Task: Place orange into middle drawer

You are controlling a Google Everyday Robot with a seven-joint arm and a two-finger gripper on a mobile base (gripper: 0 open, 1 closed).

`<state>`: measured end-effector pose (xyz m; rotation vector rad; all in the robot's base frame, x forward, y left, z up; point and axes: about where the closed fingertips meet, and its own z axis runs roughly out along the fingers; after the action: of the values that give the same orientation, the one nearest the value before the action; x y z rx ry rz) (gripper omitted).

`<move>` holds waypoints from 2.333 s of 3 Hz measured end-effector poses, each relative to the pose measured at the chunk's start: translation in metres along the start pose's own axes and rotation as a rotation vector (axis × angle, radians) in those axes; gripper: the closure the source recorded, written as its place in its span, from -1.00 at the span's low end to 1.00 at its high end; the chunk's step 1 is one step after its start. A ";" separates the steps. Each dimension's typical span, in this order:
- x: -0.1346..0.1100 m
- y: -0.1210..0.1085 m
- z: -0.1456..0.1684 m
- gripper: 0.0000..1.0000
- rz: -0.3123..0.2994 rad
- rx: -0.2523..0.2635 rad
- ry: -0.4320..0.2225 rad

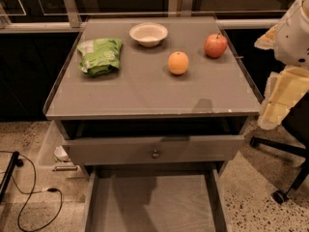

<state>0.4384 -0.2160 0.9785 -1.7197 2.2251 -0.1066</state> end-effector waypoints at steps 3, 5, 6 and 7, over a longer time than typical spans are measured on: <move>-0.023 -0.028 0.023 -1.00 -0.059 0.017 -0.127; -0.042 -0.081 0.090 -1.00 -0.092 0.017 -0.371; -0.042 -0.081 0.090 -1.00 -0.092 0.017 -0.371; -0.045 -0.085 0.097 -1.00 -0.078 0.024 -0.403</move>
Offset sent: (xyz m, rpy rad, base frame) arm 0.0240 0.0138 -0.0114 0.0250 -0.0096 0.0638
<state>0.5561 -0.1830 0.9176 -1.6443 1.8578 0.1791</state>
